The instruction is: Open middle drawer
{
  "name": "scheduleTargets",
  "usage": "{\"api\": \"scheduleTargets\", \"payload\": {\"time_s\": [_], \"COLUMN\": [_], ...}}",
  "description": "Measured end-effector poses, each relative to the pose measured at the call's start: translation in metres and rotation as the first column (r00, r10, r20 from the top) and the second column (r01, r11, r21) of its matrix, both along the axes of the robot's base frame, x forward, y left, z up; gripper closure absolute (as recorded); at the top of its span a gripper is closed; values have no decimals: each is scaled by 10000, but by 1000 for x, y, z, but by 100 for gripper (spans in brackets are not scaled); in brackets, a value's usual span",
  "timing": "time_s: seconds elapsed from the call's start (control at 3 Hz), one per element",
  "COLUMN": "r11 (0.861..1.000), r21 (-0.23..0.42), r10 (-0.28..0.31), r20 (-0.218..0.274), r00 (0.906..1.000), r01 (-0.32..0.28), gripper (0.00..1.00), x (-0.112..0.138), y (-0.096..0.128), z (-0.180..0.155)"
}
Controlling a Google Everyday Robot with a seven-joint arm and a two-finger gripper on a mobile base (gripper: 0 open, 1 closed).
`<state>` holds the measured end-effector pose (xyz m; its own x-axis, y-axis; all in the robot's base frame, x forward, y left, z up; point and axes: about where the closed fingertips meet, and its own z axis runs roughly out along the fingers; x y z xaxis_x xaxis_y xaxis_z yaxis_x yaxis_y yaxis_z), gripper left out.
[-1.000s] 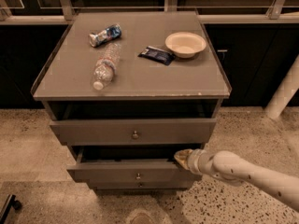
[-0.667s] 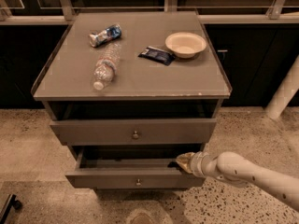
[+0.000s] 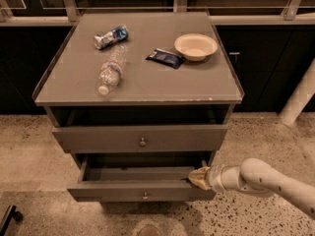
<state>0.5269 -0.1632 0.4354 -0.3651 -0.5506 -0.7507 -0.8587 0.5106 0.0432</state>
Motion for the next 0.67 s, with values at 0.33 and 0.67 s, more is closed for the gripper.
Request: {"api": "scheduleTargets", "payload": {"time_s": [0.33, 0.67], "r11": [9915, 9799], "r21": [534, 951], "r10": [1220, 1850], "r20": [-638, -1027], "r00": [9905, 9773], "r01": [-1187, -1755], "gripper": [100, 100], "x": [-32, -51], "y": [9, 13], "z": [3, 3]}}
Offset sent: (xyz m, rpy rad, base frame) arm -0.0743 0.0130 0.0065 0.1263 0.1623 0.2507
